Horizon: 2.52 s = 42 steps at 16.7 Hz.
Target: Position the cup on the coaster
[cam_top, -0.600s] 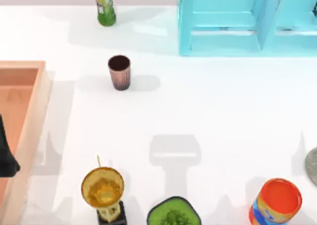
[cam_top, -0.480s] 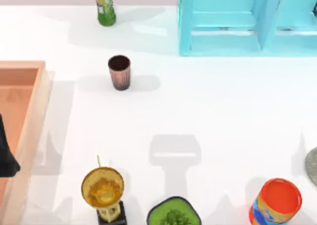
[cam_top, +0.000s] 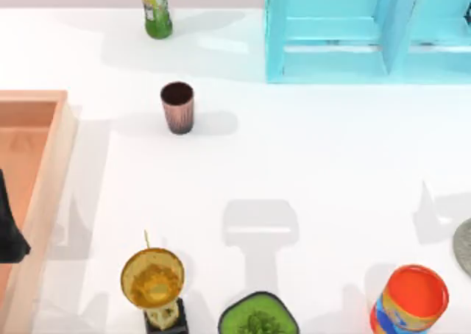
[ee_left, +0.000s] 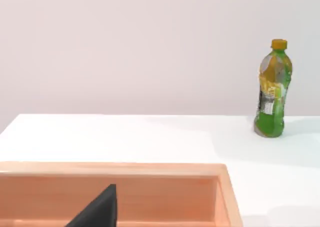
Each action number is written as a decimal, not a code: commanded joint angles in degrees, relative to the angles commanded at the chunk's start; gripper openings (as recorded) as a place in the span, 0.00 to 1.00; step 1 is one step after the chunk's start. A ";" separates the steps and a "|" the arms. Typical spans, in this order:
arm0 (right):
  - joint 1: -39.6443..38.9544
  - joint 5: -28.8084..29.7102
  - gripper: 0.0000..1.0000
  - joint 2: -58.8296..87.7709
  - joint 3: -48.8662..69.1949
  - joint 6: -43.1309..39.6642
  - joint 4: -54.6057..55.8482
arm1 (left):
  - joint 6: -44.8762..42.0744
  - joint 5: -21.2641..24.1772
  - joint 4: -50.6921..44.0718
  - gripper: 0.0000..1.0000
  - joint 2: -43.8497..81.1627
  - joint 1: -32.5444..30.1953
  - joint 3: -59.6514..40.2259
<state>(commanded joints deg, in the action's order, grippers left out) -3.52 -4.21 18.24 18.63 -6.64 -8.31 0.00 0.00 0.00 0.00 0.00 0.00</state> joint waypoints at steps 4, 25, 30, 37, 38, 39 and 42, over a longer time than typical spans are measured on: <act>-3.65 -4.33 1.00 19.00 19.11 -6.88 -8.56 | 0.00 0.00 0.00 1.00 0.00 0.00 0.00; -23.40 -28.44 1.00 128.68 128.65 -45.19 -57.13 | 0.00 0.00 0.00 1.00 0.00 0.00 0.00; -24.25 -29.60 1.00 134.22 134.11 -47.02 -59.49 | 0.00 0.00 0.00 1.00 0.00 0.00 0.00; -24.99 -29.26 1.00 136.69 136.08 -46.17 -58.50 | 0.00 0.00 0.00 1.00 0.00 0.00 0.00; -25.64 -29.01 1.00 138.46 137.66 -45.53 -57.91 | 0.00 0.00 0.00 1.00 0.00 0.00 0.00; -26.32 -28.69 1.00 140.47 139.41 -44.74 -57.24 | 0.00 0.00 0.00 1.00 0.00 0.00 0.00; -28.68 -27.61 1.00 146.75 144.67 -42.18 -54.92 | 0.00 0.00 0.00 1.00 0.00 0.00 0.00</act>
<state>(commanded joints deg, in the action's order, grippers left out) -32.20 -31.82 165.00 163.30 -48.82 -63.23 0.00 0.00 0.00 0.00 0.00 0.00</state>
